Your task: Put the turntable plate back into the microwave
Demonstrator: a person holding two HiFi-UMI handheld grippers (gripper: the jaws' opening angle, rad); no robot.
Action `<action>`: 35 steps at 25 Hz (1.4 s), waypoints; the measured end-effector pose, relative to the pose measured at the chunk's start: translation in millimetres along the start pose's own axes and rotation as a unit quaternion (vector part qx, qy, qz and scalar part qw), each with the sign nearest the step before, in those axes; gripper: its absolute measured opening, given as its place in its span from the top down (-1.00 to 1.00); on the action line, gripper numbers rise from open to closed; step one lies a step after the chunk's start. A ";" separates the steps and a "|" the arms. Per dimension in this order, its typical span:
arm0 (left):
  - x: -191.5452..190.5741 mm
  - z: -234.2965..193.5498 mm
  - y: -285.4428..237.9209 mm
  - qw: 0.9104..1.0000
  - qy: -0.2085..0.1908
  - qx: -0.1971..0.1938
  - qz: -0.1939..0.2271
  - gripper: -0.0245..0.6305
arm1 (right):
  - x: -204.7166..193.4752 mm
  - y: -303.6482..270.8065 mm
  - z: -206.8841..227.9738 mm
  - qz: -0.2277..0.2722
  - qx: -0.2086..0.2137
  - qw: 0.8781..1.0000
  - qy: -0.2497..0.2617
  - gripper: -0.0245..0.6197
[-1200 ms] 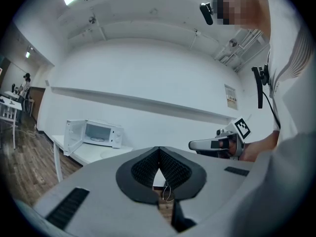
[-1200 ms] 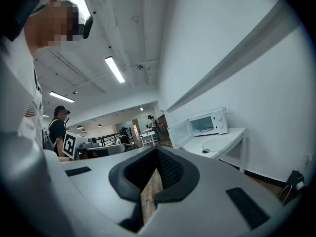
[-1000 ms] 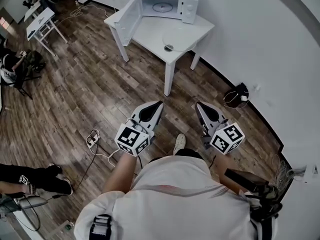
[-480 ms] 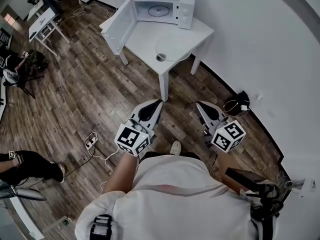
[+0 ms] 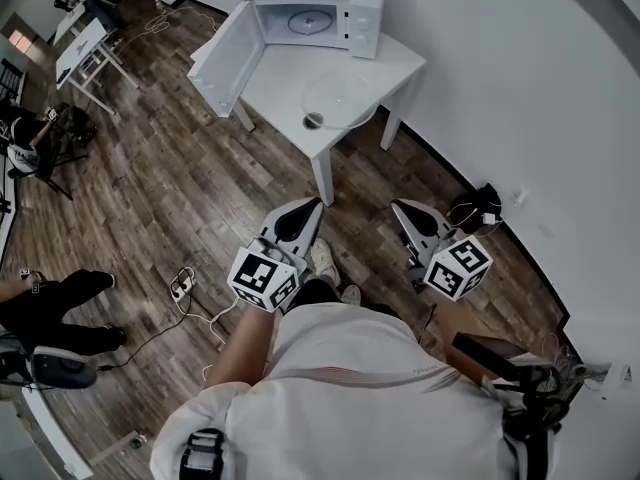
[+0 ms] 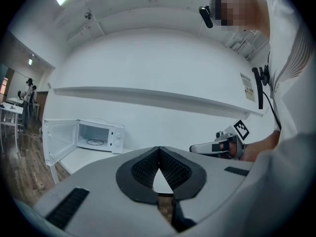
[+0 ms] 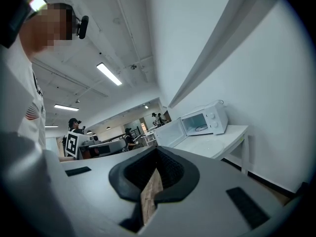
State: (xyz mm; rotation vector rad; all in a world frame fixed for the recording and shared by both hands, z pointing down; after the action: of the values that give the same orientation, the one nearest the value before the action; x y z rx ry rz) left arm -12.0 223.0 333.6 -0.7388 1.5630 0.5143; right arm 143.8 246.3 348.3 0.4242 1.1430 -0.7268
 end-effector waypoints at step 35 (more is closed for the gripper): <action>16.5 -204.1 -178.7 0.999 0.048 0.019 0.008 0.89 | 56.3 -202.0 160.5 -0.065 0.060 0.995 -0.043 0.93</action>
State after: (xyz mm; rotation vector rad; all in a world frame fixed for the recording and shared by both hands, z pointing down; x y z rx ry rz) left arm -27.5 -46.9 360.9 -0.7313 1.6644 0.4652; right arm 119.9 -16.1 367.2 0.4180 1.0561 -0.9235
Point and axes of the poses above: the fingertips, and each gripper's own axes: y backward along the fingers, z to its right, x out of its top, the point moved 2 cm from there along y, backward along the fingers, and after that the axes turned 8 degrees about x, right-handed, at the moved point
